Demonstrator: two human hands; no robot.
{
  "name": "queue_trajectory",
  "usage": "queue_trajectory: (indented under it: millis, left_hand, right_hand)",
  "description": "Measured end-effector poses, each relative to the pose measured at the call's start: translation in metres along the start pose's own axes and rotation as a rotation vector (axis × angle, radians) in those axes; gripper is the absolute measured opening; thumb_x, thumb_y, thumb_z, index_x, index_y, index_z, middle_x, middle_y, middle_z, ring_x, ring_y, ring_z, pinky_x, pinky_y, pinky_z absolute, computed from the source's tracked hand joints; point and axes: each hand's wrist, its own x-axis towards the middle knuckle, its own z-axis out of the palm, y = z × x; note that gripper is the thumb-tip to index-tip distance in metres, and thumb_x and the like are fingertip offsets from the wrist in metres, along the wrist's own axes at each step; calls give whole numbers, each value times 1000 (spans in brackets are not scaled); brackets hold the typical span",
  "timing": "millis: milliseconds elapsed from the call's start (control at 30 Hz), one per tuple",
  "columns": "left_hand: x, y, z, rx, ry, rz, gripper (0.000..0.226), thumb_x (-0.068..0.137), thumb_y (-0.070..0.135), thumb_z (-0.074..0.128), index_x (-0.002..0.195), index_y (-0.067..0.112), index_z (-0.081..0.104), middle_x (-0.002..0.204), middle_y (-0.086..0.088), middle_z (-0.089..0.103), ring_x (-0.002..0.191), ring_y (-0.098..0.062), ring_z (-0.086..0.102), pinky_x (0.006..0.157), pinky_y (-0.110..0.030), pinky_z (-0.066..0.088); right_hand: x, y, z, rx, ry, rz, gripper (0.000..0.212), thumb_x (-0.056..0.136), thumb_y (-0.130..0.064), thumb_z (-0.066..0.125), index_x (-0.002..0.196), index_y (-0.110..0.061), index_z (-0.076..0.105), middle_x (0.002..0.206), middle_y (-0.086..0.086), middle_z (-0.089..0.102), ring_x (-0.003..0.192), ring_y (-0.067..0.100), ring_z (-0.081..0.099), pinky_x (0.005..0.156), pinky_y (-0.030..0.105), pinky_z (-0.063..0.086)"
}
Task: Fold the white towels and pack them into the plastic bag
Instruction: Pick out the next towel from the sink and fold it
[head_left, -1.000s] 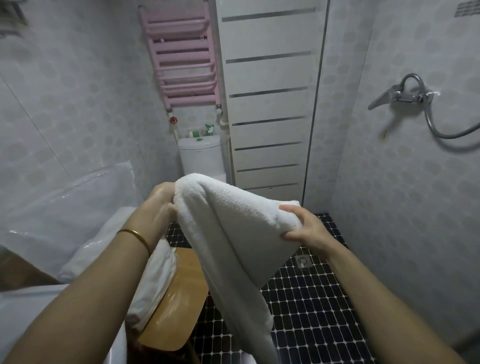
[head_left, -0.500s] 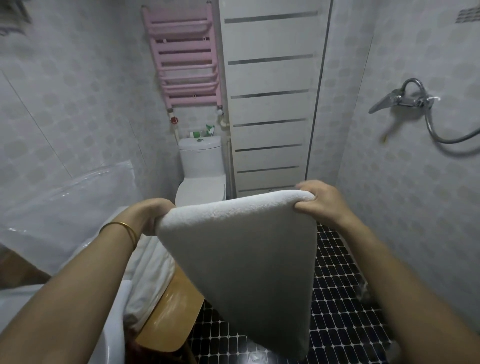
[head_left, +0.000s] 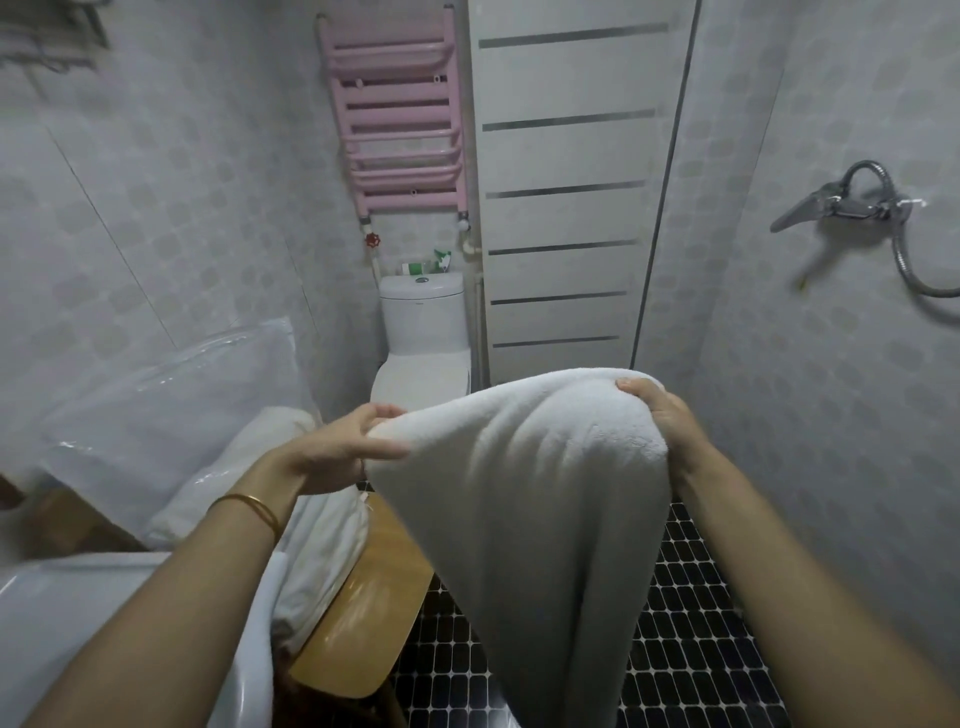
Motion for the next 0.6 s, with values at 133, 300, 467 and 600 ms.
queue_trajectory:
  millis: [133, 300, 467, 600]
  left_hand:
    - [-7, 7, 18, 596, 21, 32, 76, 48, 29, 86, 111, 35, 43, 116, -3, 52, 106, -22, 58, 86, -43, 55]
    - [-5, 26, 25, 883, 178, 35, 50, 57, 25, 73, 103, 20, 56, 103, -6, 61, 91, -23, 61, 77, -43, 56]
    - [-10, 34, 32, 760, 355, 39, 52, 49, 45, 63, 92, 17, 65, 96, -7, 66, 91, -24, 59, 79, -36, 50]
    - [-8, 20, 38, 139, 368, -11, 41, 73, 36, 73, 101, 6, 65, 99, -12, 69, 85, -23, 65, 69, -34, 54]
  right_hand:
    - [1, 2, -7, -24, 16, 62, 19, 84, -21, 63, 96, -7, 66, 74, 9, 70, 61, 19, 66, 53, 27, 53]
    - [-2, 4, -18, -30, -18, 109, 30, 85, -23, 60, 111, -10, 66, 103, 17, 67, 88, 28, 62, 79, 39, 49]
    - [-3, 8, -29, 112, -38, 255, 24, 85, -23, 55, 102, -11, 66, 75, 9, 65, 60, 19, 61, 55, 26, 51]
    - [-2, 9, -36, 91, -64, 270, 25, 90, -28, 50, 100, -14, 69, 88, 8, 67, 73, 20, 64, 67, 31, 51]
